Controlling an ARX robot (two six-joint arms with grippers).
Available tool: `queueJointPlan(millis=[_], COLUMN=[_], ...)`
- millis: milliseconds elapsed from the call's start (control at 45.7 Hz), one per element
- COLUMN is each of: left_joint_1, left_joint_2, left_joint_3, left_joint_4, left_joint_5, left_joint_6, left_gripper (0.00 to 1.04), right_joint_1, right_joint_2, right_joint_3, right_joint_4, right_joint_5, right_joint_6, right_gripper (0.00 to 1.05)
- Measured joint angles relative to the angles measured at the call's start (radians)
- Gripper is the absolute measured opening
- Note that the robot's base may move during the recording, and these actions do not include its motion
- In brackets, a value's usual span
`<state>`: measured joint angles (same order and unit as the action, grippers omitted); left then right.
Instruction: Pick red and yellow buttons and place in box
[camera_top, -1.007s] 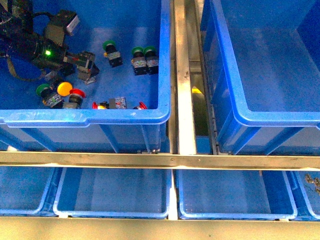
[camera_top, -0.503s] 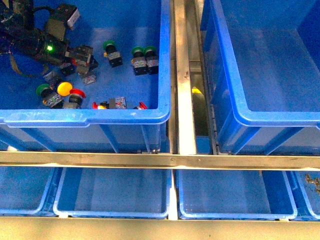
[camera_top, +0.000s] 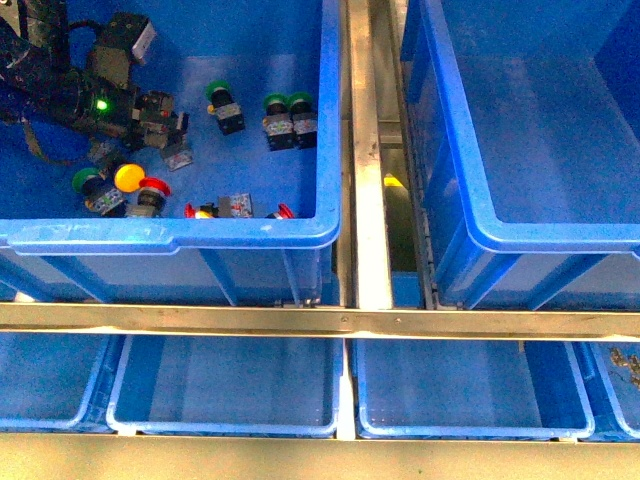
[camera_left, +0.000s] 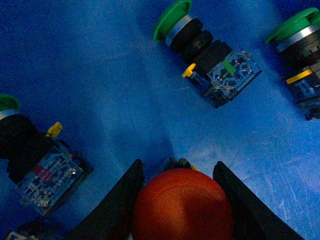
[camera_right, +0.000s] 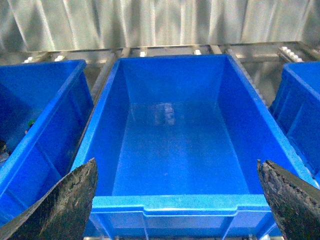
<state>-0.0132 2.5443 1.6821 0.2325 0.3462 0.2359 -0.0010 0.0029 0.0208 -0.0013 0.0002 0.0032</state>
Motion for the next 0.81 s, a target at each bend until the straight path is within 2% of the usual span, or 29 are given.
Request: queueJointPlan(millis=[175,416,678,810], left_joint_1=[0.011,0.065,0.080,0.052], left_joint_2=[-0.065,-0.366,-0.540,-0.622], left_joint_3=[-0.129,-0.528,-0.771,-0.853], left_joint_4=[0.101,0.329,0.376,0.394], left_joint_5=[-0.006,0.021,0.056,0.074], left_joint_6=[-0.126,-0.521,-0.758,-0.863], left_gripper=[0.34,0.34,0.34,0.34], right_joint_1=[0.000,0.000,0.000,0.000], right_joint_2=[0.000,0.000,0.000,0.000], right_joint_3=[0.000,0.000,0.000,0.000], right_joint_4=[0.000,0.000,0.000,0.000], right_joint_5=[0.000,0.000,0.000,0.000], right_joint_6=[0.000,0.000,0.000,0.000], right_gripper=[0.97,0.97,0.97,0.97])
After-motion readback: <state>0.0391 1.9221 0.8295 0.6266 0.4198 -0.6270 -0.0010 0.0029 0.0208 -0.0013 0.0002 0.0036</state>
